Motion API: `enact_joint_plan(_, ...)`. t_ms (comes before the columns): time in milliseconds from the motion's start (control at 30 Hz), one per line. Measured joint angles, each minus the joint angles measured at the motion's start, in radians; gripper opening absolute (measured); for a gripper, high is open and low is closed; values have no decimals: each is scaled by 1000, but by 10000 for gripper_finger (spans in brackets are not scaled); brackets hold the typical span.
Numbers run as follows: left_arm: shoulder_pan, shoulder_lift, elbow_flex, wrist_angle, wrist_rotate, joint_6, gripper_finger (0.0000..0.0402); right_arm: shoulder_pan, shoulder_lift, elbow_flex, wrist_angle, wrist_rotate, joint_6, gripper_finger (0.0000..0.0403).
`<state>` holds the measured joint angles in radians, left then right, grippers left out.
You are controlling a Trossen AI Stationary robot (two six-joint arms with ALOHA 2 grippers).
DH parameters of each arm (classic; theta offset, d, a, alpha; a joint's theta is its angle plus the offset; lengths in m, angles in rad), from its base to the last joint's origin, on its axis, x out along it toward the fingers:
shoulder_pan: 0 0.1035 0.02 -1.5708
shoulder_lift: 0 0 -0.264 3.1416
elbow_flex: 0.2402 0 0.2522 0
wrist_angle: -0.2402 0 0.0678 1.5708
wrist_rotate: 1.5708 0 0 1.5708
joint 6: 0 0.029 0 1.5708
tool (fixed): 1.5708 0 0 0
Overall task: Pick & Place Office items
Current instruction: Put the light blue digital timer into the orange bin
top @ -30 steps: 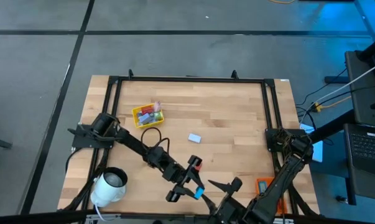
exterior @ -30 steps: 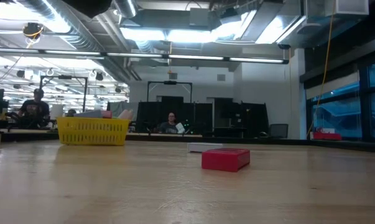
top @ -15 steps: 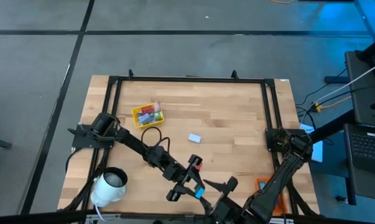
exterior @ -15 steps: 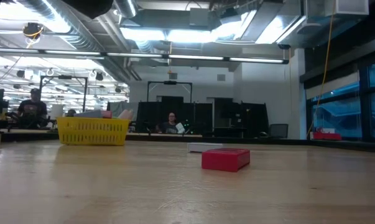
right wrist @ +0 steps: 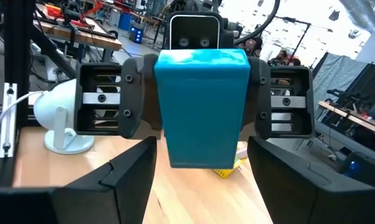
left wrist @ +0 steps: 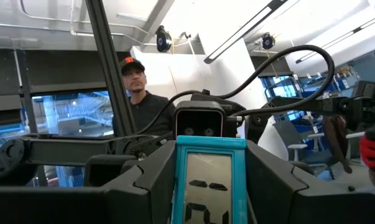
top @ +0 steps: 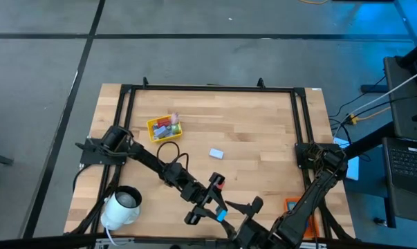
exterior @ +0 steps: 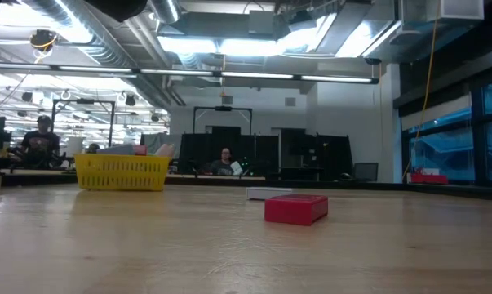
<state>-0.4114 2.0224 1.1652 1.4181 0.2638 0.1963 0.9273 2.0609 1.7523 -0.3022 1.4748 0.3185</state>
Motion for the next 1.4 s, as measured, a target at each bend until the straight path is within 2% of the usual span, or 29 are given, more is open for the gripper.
enact_joint_plan(433,-3,0,1,0,0,0,161,-27,0,0,14,-54,-41,252)
enact_joint_plan(533,-7,0,1,1,0,0,162,-27,0,0,28,-54,-62,230)
enact_joint_plan(733,-7,-1,1,3,0,1,162,-27,0,0,48,-68,-96,158)
enact_joint_plan(867,-9,-2,1,4,0,4,162,-27,0,0,61,-69,-117,155)
enact_joint_plan(1167,-19,-10,3,0,-35,0,200,6,0,0,64,21,-126,159)
enact_joint_plan(1400,-20,-82,-11,-49,-37,55,230,61,-8,0,62,96,-144,158)
